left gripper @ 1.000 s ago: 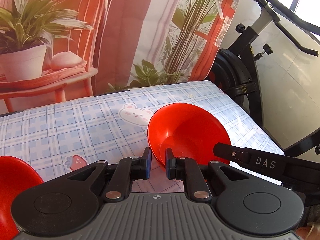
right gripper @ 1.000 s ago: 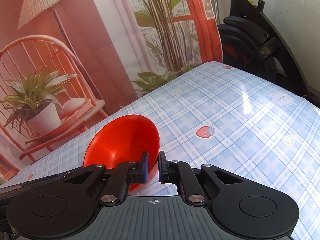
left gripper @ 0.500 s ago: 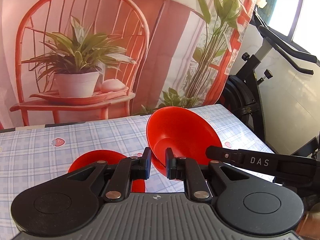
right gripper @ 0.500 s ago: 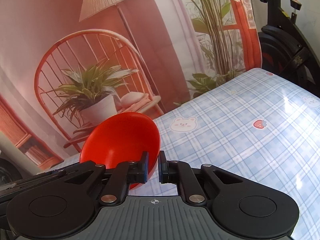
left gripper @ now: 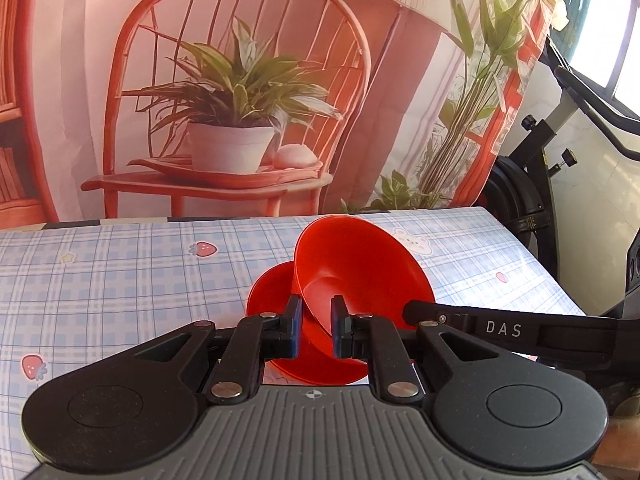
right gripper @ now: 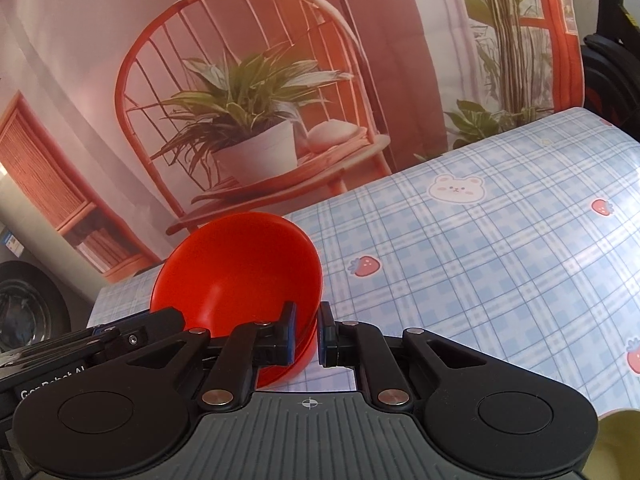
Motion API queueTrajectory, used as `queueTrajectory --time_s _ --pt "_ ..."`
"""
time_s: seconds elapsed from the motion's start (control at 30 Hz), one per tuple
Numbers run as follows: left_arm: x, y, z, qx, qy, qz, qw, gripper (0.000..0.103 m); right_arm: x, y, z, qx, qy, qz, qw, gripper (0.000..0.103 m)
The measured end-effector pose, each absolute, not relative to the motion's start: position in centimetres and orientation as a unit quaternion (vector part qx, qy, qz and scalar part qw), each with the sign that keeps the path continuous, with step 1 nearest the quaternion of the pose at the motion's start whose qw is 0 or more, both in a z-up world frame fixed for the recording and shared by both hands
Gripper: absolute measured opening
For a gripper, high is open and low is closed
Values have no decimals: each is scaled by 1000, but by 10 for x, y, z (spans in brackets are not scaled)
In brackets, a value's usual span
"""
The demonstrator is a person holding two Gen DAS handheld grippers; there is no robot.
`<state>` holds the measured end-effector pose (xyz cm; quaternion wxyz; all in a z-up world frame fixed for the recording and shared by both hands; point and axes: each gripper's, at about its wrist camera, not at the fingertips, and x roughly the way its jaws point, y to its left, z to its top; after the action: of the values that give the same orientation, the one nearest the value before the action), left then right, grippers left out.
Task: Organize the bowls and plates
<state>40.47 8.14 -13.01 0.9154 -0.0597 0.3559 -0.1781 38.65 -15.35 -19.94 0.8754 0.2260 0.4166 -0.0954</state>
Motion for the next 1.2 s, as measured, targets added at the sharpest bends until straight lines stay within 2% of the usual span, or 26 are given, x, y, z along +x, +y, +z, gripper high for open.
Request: queueTrajectory --time_s 0.8,0.93,1.2 --pt "416 106 -160 -114 382 -163 903 17 400 -147 -225 199 443 -91 870 10" --pt "415 114 -163 -136 375 -167 902 37 400 -148 -229 203 447 -89 867 11" --pt "423 115 -173 -166 373 -159 899 36 404 -150 -234 205 447 -90 866 11"
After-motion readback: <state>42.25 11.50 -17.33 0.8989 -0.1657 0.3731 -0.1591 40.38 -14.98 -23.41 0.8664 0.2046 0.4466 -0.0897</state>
